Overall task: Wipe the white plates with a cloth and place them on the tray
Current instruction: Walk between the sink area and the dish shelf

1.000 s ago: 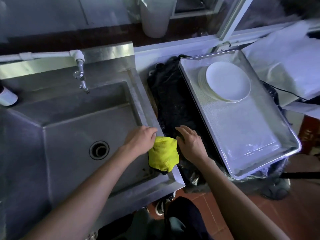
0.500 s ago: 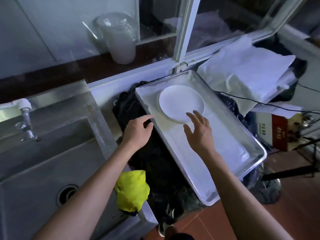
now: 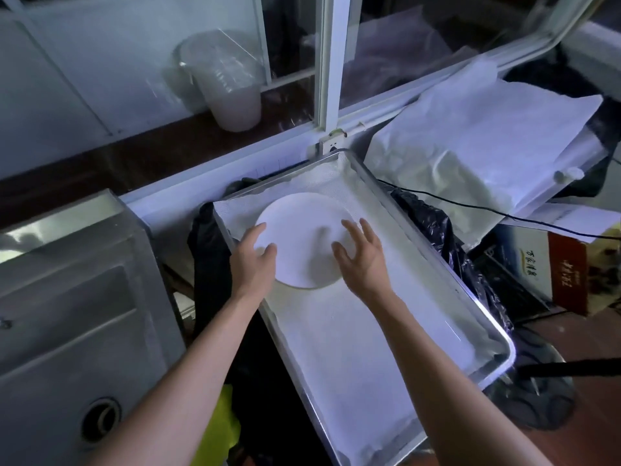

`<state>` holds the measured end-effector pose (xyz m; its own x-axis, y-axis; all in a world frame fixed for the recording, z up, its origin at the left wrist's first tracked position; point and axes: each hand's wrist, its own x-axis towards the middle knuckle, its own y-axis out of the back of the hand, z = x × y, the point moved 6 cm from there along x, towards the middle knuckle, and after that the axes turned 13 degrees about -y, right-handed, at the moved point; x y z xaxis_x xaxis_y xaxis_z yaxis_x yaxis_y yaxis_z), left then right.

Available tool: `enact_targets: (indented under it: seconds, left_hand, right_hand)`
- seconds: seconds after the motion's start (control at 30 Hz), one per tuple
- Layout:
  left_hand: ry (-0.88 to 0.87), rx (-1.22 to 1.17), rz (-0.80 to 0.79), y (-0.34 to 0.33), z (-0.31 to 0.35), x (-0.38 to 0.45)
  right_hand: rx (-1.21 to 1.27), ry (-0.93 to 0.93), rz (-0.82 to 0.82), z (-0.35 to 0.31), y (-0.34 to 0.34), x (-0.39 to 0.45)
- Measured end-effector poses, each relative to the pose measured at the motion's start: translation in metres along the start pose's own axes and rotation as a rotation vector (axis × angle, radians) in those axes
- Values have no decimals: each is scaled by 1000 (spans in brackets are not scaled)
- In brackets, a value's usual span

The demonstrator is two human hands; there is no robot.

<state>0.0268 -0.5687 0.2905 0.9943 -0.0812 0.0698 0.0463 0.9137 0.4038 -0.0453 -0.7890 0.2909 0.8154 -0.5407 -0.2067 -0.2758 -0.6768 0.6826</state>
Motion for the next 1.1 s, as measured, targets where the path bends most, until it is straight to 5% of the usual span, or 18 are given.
enact_targets:
  seconds: [0.6,1.1]
  left_hand:
    - [65,-179,267,-30,-24,6]
    - [3,-221,278,-34,-6,-1]
  right_hand:
    - [478,-75,-73,6,-23,39]
    - [619,-155,-87,5,-18,42]
